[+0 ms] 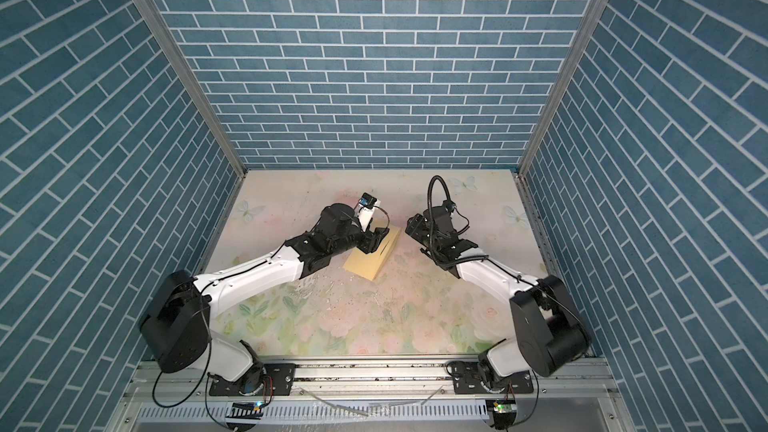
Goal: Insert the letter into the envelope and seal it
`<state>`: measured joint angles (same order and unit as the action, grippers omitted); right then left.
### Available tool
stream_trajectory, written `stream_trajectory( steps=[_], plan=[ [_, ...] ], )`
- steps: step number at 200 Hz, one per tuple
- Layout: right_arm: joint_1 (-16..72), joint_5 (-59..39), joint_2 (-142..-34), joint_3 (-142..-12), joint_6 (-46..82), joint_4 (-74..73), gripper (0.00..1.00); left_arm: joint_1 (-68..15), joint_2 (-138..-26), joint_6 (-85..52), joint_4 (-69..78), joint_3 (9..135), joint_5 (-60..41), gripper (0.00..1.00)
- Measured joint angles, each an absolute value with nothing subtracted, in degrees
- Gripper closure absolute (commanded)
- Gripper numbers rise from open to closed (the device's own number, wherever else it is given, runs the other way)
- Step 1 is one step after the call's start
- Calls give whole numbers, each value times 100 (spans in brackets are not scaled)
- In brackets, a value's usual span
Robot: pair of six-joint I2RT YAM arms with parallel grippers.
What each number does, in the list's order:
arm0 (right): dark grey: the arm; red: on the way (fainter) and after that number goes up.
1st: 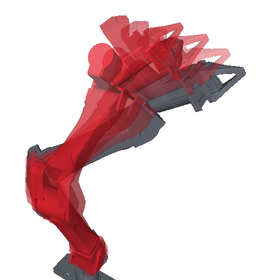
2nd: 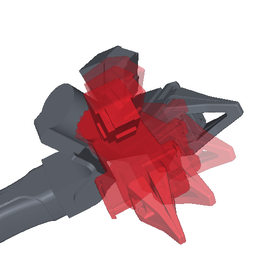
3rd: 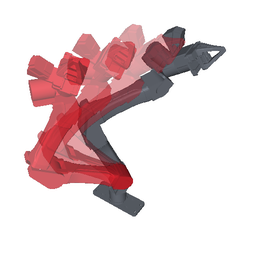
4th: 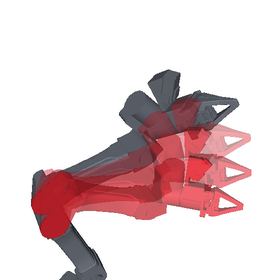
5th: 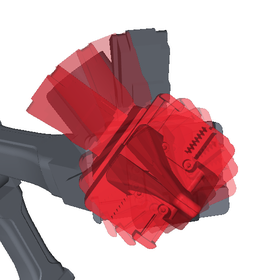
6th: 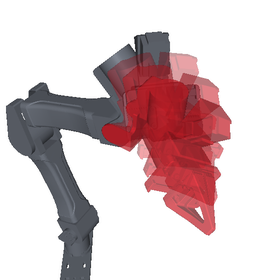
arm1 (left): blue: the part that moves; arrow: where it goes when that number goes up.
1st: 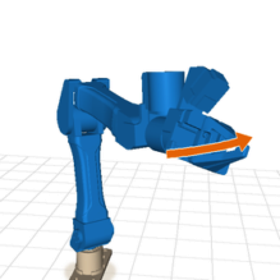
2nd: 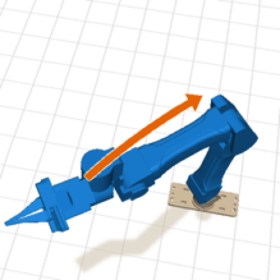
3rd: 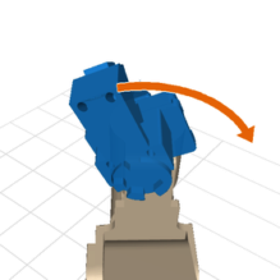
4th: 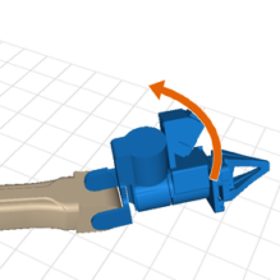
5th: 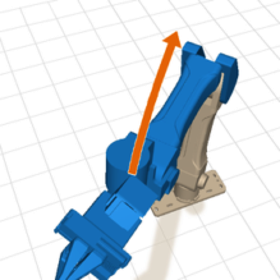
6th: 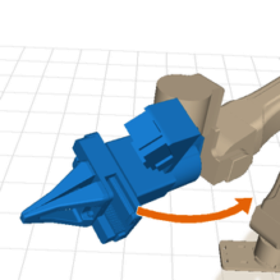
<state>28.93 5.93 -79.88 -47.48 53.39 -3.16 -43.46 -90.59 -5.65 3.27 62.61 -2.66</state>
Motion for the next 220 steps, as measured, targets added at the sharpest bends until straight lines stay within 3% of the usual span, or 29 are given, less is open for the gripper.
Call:
stream_trajectory(
  steps=[43,97,140,196,220],
  plan=[
    [2060,913,-7170,-4427,4657,349,16,-4722,-10149,-681,-528,7295,193,35],
    [1769,899,-6882,-4171,4230,714,14,-4995,-11190,-910,-1236,7990,506,41],
    [1691,733,-6884,-4060,4145,714,14,-4987,-11824,-906,-1479,8326,832,58],
    [1643,569,-6884,-3964,4104,681,14,-4980,-11992,-676,-1485,8335,1179,99],
    [1627,504,-6882,-3935,4016,681,14,-4974,-11990,-346,-1367,8324,1214,100]
  ],
)
